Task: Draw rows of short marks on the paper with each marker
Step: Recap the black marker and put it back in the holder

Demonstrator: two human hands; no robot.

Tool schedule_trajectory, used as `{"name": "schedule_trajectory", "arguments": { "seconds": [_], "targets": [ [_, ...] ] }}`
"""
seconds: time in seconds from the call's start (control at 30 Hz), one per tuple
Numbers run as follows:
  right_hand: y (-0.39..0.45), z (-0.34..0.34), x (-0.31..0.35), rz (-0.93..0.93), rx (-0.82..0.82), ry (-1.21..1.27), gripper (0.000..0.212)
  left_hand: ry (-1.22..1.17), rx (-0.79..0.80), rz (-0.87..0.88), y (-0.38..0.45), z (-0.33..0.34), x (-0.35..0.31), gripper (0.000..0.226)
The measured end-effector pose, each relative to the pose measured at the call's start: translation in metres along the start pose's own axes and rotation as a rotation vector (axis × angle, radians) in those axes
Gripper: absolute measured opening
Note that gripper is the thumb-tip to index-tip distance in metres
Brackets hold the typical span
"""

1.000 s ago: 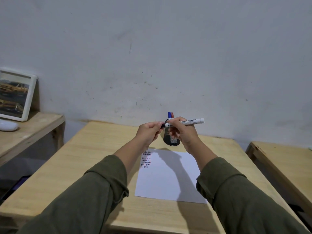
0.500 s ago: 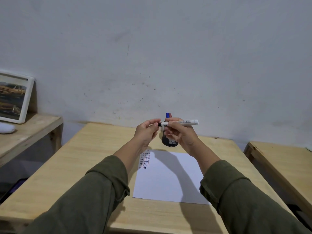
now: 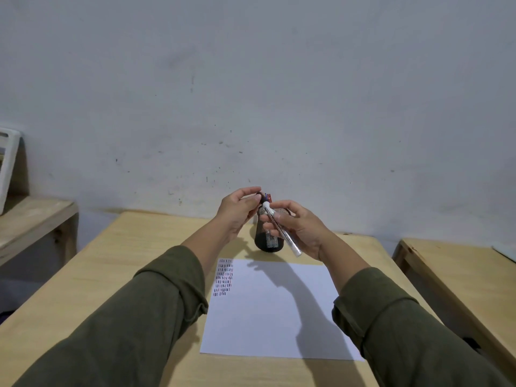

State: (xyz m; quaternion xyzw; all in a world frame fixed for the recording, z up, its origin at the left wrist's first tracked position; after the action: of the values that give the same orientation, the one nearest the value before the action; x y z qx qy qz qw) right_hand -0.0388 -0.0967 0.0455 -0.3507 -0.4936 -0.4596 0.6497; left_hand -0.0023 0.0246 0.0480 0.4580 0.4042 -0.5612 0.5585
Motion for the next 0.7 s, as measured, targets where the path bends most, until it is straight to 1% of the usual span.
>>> {"name": "schedule_trajectory", "arguments": {
  "seconds": [0.07,0.13,0.2,0.27,0.4,0.53,0.6,0.7],
  "targets": [
    [0.01,-0.01,0.004,-0.043,-0.039,-0.026,0.04,0.089,0.002,0.011,0.008,0.006,0.002,0.027],
    [0.02,-0.019,0.011,-0.086,-0.068,-0.088,0.062,0.303,-0.034,0.033,0.02,0.002,0.007,0.033],
    [0.032,-0.029,0.021,-0.112,-0.126,-0.214,0.083,0.478,-0.071,0.042,0.029,-0.004,0.012,0.041],
    [0.045,-0.041,0.033,-0.135,-0.207,-0.319,0.092,0.576,-0.092,0.044,0.037,-0.007,0.018,0.049],
    [0.071,-0.058,0.057,-0.237,-0.323,-0.464,0.088,0.708,-0.1,-0.002,0.053,-0.007,0.034,0.059],
    [0.091,-0.073,0.066,-0.291,-0.396,-0.58,0.078,0.733,-0.059,-0.045,0.065,-0.001,0.051,0.065],
    [0.098,-0.077,0.064,-0.304,-0.399,-0.605,0.075,0.733,-0.041,-0.055,0.069,0.001,0.058,0.064],
    [0.108,-0.079,0.054,-0.312,-0.377,-0.667,0.073,0.664,-0.022,-0.054,0.073,0.002,0.065,0.056]
  ]
}}
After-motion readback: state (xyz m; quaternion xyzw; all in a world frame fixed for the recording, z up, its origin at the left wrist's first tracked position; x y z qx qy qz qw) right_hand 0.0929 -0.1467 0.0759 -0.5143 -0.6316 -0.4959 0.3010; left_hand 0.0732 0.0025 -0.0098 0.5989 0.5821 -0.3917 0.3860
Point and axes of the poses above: each hand's wrist, its own y-axis towards the middle knuckle, its own z-axis out of the palm, x = y × z, the point moved 10 cm from there along y, towards the middle knuckle, and after that the axes turned 4 degrees about y, right-handed, at the moved point
